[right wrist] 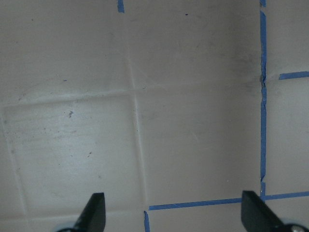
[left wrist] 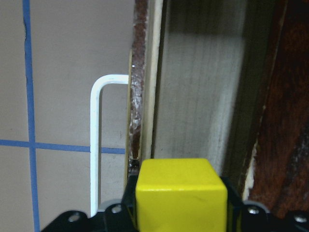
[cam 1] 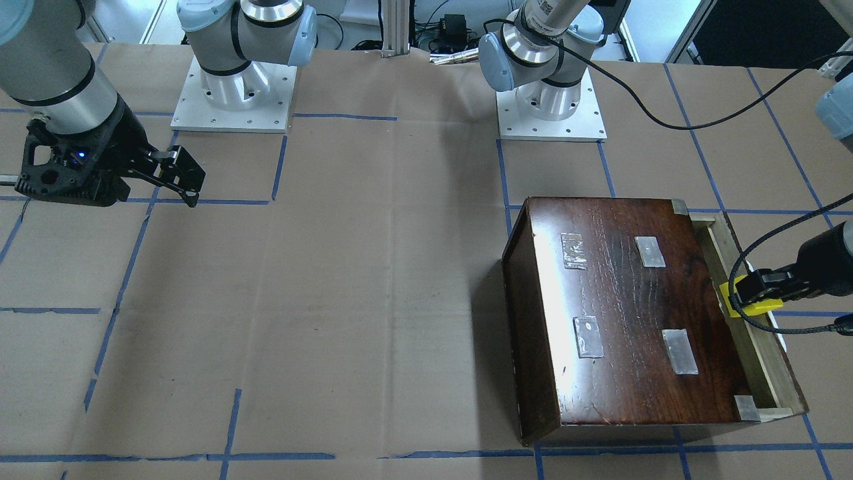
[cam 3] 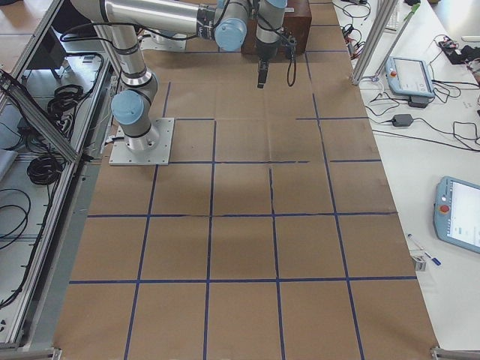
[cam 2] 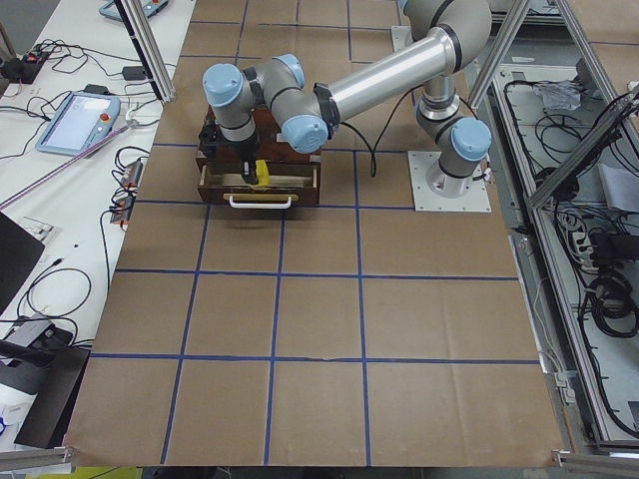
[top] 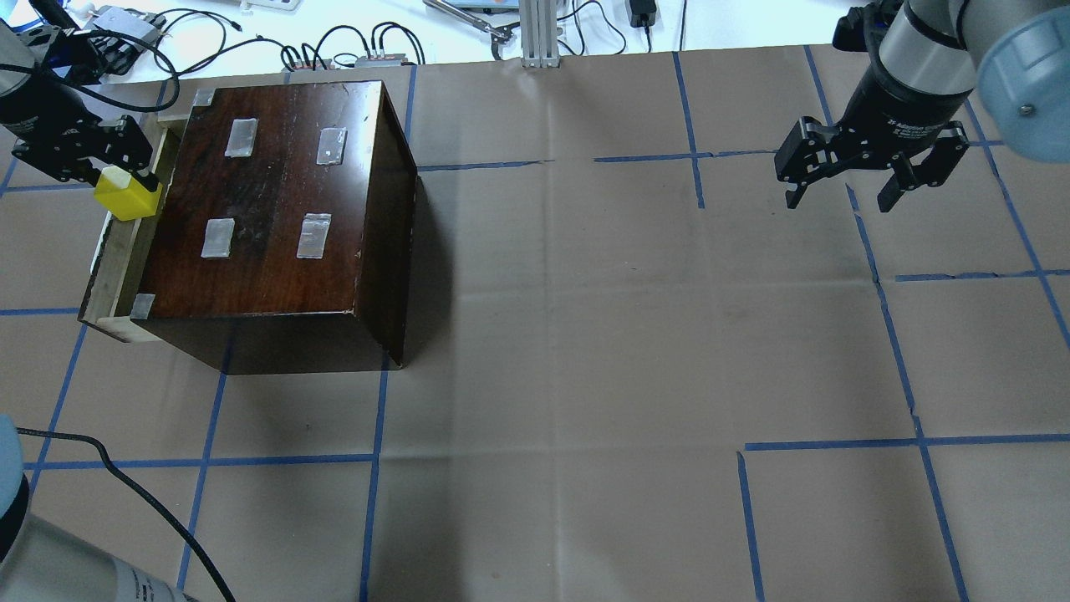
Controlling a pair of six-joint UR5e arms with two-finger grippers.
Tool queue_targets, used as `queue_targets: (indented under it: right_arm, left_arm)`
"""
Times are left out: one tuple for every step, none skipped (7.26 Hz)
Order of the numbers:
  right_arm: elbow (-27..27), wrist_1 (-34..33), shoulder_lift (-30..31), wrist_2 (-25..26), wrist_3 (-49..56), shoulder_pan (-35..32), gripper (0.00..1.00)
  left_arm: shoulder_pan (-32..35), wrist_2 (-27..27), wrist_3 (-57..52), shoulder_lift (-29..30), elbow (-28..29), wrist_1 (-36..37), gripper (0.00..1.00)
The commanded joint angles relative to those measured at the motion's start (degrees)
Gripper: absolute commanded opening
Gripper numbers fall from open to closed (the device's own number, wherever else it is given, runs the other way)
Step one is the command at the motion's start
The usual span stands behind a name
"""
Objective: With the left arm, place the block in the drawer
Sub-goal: 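Lower the cube into the drawer and open the left gripper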
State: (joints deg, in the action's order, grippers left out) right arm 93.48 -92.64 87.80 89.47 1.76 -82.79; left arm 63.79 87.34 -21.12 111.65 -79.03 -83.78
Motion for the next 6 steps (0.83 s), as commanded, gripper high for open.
queue_targets:
  right_arm:
    - [-0.1, 0.1, 0.0, 0.0, 0.0, 0.0, 1.00]
    - [0.0, 0.0, 0.0, 0.0, 0.0, 0.0, 1.00]
    - [-0.1, 0.1, 0.0, 0.0, 0.0, 0.0, 1.00]
    - [0.0, 0.1, 0.0, 0.0, 0.0, 0.0, 1.00]
    - [0.0, 0.0, 0.0, 0.0, 0.0, 0.0, 1.00]
    - [0.0, 0.0, 0.0, 0.0, 0.0, 0.0, 1.00]
  left_arm:
    - [0.0, -0.1, -0.1, 0.7, 0.0, 0.7, 0.22]
    - [0.0, -0.1, -0.2, 0.9, 0.0, 0.8, 0.22]
    - [0.0, -0.1, -0.2, 0.9, 0.0, 1.0, 0.24]
    - [0.0, -0.1, -0.3, 0.9, -0.1, 1.0, 0.50]
    - [-0.4, -0.2, -0.8, 0.9, 0.0, 1.1, 0.96]
    - [-0.4, 0.0, -0.9, 0.5, 0.4, 1.0, 0.98]
